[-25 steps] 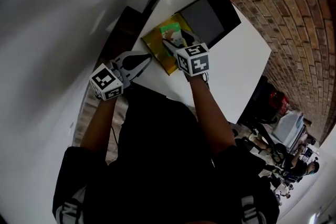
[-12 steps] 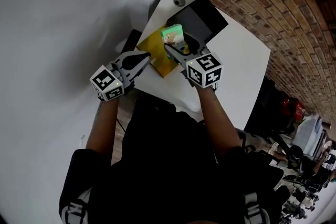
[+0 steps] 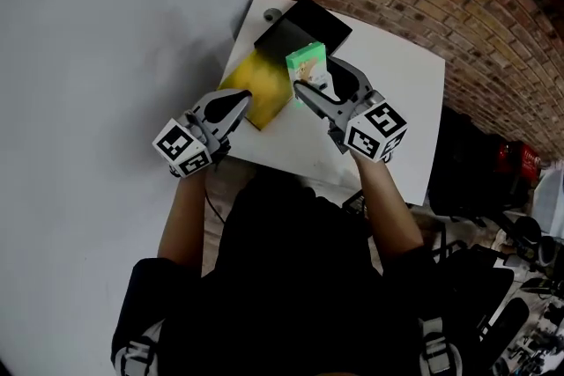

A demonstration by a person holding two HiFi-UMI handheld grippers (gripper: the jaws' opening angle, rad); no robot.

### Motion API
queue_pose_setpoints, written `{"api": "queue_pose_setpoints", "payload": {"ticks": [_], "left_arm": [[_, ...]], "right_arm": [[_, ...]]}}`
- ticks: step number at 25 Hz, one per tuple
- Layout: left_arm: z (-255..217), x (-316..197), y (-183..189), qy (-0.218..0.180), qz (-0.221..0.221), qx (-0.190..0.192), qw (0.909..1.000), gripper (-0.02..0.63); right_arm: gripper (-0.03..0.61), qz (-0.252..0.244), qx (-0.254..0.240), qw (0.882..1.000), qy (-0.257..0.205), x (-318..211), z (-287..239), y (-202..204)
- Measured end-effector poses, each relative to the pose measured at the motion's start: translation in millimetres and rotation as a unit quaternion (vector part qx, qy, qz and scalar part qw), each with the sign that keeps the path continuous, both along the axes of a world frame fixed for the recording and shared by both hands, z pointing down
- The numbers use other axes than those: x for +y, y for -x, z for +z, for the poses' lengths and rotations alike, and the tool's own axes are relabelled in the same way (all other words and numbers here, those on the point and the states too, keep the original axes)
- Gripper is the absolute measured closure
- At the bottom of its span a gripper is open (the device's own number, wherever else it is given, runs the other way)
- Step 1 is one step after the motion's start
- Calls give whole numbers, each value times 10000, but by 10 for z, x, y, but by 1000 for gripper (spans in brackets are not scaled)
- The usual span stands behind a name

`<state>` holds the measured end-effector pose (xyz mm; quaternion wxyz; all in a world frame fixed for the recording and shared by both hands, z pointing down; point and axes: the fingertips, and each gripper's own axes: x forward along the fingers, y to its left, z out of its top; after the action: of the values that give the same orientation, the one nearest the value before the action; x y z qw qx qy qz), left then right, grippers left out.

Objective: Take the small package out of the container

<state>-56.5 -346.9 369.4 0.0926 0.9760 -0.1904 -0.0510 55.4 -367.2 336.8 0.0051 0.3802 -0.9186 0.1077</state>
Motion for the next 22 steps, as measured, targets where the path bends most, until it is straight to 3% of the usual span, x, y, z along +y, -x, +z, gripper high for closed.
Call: {"api": "queue_pose_setpoints", "payload": {"ticks": [9,22], "left_arm": [[-373,406,-469,-221,226,-1,9995,600],[-690,1051,-1010,-541,490,35,9973,600]], "right_arm": [[264,-50,-1040,9909,-855,669,-750,-686],[264,-197,-1544,9785,-1350,1588,-1139,-1400]]}}
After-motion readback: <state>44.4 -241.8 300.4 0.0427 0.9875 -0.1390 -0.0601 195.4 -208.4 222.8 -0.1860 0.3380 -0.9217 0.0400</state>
